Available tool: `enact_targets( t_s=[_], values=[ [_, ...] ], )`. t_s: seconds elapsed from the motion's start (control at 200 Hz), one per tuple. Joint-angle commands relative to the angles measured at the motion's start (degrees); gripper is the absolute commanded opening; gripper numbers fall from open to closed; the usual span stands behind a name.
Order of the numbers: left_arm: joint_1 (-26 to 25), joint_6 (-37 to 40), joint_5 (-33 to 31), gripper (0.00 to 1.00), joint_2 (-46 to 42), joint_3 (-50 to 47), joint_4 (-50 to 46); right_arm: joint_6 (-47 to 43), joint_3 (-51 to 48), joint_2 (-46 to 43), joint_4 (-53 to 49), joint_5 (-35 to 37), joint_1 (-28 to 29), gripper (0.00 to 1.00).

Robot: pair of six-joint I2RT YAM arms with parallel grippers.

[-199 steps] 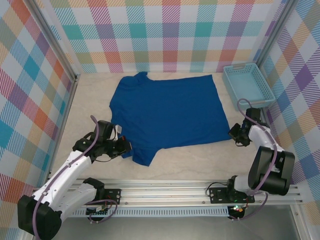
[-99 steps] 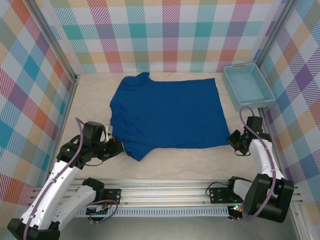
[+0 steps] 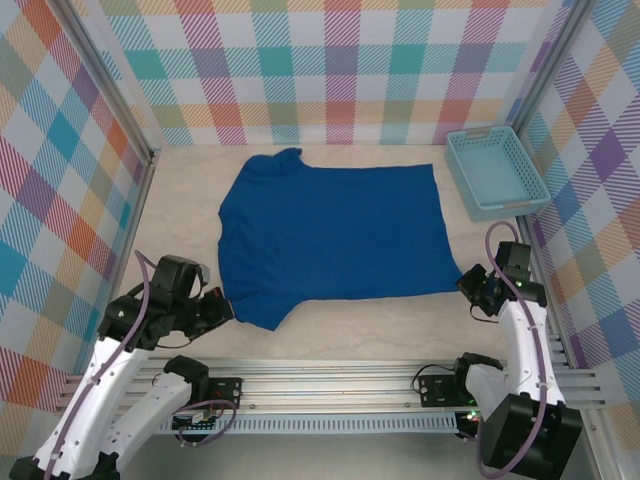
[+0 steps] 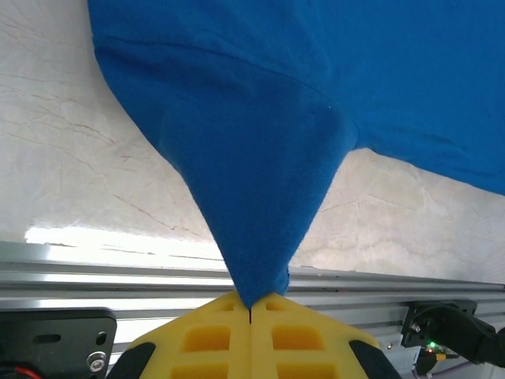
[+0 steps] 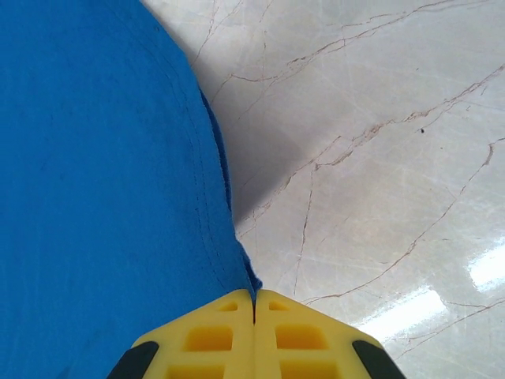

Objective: Fold the inside-out t-shirt

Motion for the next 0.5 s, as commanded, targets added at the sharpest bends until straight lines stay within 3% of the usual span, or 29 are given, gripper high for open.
enact_targets(
  t_s=[0.0, 0.26, 0.5],
  values=[
    [1.2, 2.2, -2.5, 0.0, 2.3, 2.9, -0.9, 1.1, -0.3, 0.0, -0.9, 1.6, 0.2, 0.0],
    [6.6, 5.9, 2.2, 0.0, 11.3, 4.2, 10.7, -2.2, 4.6, 8.6, 3.1, -0.4, 1.0, 0.0],
    [12.3, 10.0, 1.0, 0.0, 22.7, 6.9, 22.2, -5.1, 12.9, 23.1, 7.7, 1.2, 4.8, 0.0]
  ],
)
